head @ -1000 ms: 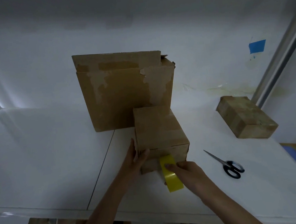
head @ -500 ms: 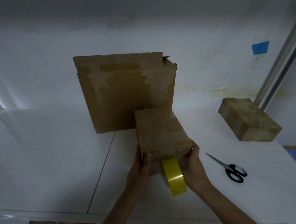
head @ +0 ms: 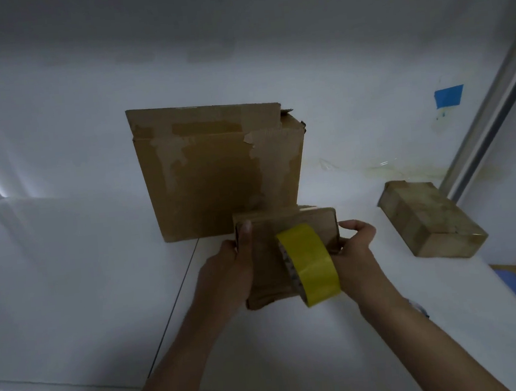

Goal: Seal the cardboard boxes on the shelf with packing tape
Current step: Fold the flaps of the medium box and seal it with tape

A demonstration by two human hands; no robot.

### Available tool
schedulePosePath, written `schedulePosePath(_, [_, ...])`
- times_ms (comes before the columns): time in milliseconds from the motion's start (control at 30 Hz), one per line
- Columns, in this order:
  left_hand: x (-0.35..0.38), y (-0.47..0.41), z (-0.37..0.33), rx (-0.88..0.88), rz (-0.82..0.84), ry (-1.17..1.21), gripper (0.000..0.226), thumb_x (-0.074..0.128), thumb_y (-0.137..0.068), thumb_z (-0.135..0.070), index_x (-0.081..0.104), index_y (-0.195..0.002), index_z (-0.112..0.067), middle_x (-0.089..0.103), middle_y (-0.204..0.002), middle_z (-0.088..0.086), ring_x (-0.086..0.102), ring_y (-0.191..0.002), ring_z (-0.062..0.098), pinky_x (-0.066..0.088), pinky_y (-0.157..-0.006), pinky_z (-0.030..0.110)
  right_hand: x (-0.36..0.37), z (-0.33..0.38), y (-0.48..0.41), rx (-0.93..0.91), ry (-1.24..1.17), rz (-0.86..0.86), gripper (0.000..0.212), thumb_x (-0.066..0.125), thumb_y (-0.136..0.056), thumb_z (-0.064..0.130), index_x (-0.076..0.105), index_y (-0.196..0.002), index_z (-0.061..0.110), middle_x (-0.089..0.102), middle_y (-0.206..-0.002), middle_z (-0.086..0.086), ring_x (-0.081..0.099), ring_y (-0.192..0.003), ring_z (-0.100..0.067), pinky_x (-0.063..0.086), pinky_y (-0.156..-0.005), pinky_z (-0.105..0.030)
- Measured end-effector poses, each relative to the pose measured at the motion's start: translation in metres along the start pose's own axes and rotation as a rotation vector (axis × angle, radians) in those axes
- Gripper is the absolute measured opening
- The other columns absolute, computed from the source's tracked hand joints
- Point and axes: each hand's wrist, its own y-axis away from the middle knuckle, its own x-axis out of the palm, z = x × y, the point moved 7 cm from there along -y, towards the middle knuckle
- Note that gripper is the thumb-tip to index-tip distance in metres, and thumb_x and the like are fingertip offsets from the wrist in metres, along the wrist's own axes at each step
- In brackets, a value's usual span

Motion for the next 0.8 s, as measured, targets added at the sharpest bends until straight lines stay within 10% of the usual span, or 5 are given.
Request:
schedulePosePath(167, [-0.015,-0.018,-0.022,0.081,-0.03,-0.044,0.093,0.006,-0.083,-0.081,0.06,-0.111,-0.01,0.068,-0.087,0.01,0.068,-0.077,0.024,0.059,-0.077,0.043,-0.01,0.015,-0.011,0.12,-0.276,0.114,0.018,0.044,-0.095,0.009,0.054,-0.103,0.023,0.063,-0.096,-0.014,0.062,-0.092,-0.033,0.051,-0.089,-0.055])
schedulePosePath(400, [-0.024,-0.046,-0.039,0.039,0.071,-0.104,0.096,0.006,-0.091,-0.074,0.072,-0.097,-0.005,0.072,-0.086,0.018,0.07,-0.08,0.029,0.056,-0.087,0.043,-0.019,0.035,-0.017,0.084,-0.325,0.184,0.031,0.048,-0.096,0.04,0.071,-0.087,0.02,0.073,-0.078,0.0,0.067,-0.081,-0.017,0.048,-0.074,-0.032])
schedulePosePath(567, [-0.03,-0.062,-0.046,0.067,-0.017,-0.175,0.074,0.027,-0.095,-0.069,0.056,-0.116,-0.004,0.07,-0.097,0.018,0.071,-0.087,0.032,0.059,-0.083,0.047,-0.007,0.029,-0.029,0.054,-0.239,0.187,0.122,0.033,-0.034,0.107,0.06,-0.129,0.035,0.063,-0.128,-0.003,0.057,-0.119,-0.024,0.037,-0.11,-0.047])
schedulePosePath(667, [-0.021,-0.06,-0.067,0.343,-0.046,-0.377,0.083,0.041,-0.093,-0.068,0.023,-0.154,-0.013,0.026,-0.159,0.017,0.028,-0.146,0.032,0.028,-0.118,0.046,-0.008,0.036,-0.031,-0.075,-0.153,0.172,0.111,0.028,-0.04,0.107,0.058,-0.125,0.043,0.062,-0.128,0.0,0.054,-0.121,-0.024,0.037,-0.11,-0.049])
schedulePosePath(800, [0.003,-0.057,-0.085,0.565,0.109,-0.575,0.13,0.036,-0.061,-0.092,0.003,-0.158,-0.013,-0.009,-0.166,0.007,-0.016,-0.152,0.018,-0.008,-0.121,0.044,-0.009,0.052,-0.035,-0.338,0.078,0.054,0.079,0.036,-0.066,0.095,0.061,-0.114,0.037,0.06,-0.119,-0.008,0.048,-0.124,-0.031,0.035,-0.107,-0.054])
